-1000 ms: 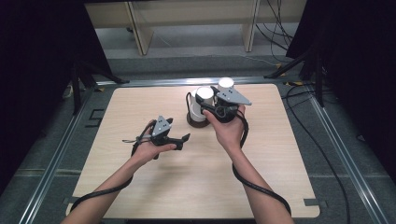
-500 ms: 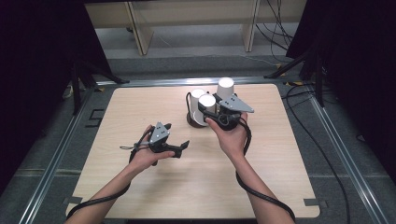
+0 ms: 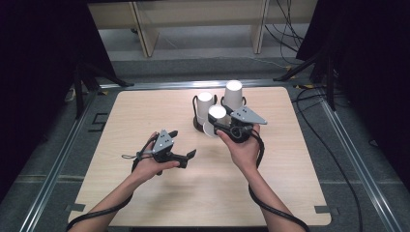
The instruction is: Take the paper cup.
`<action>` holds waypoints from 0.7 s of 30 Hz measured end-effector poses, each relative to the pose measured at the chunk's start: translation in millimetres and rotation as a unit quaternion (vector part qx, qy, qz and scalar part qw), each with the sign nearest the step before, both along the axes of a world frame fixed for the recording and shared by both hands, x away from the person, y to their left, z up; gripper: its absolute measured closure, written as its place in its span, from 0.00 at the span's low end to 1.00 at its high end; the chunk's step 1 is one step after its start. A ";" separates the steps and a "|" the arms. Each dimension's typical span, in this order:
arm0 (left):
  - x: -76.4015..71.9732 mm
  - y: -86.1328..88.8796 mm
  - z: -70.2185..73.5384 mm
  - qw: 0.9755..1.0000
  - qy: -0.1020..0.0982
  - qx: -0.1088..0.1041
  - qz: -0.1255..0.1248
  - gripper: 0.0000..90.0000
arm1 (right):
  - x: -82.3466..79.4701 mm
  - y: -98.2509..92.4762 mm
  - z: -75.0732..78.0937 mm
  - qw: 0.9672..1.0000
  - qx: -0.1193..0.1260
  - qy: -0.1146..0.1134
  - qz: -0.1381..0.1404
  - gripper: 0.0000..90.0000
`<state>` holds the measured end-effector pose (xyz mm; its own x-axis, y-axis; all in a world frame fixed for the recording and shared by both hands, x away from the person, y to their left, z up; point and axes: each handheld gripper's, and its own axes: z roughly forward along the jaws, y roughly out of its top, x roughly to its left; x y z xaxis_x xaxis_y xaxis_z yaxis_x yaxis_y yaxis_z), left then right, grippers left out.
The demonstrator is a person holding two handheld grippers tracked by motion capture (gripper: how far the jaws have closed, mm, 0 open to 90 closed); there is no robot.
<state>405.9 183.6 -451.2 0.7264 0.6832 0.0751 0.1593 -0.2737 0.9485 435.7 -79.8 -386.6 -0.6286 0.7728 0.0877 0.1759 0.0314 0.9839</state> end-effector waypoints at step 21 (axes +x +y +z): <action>-21.9 1.2 -15.3 1.000 -0.003 0.000 -0.012 0.00 | -4.8 -11.4 -19.4 0.996 0.060 0.064 0.004 0.39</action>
